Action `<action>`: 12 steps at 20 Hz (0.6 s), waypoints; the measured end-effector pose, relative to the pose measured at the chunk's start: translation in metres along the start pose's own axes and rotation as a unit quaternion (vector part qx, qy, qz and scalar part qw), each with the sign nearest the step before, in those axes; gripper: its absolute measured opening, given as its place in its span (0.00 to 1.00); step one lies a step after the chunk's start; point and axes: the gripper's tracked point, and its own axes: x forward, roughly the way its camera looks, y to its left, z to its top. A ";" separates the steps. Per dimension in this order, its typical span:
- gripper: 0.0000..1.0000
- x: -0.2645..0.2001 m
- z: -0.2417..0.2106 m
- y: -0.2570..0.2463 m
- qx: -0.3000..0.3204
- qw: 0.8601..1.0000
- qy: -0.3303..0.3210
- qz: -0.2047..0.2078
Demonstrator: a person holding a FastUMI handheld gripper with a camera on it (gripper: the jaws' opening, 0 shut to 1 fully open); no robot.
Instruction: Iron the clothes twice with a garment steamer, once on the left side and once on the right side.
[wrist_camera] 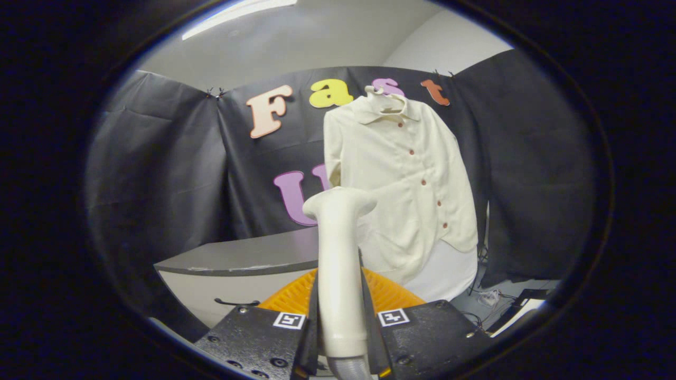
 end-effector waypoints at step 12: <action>0.35 -0.052 0.013 0.155 -0.061 0.995 -0.058 0.045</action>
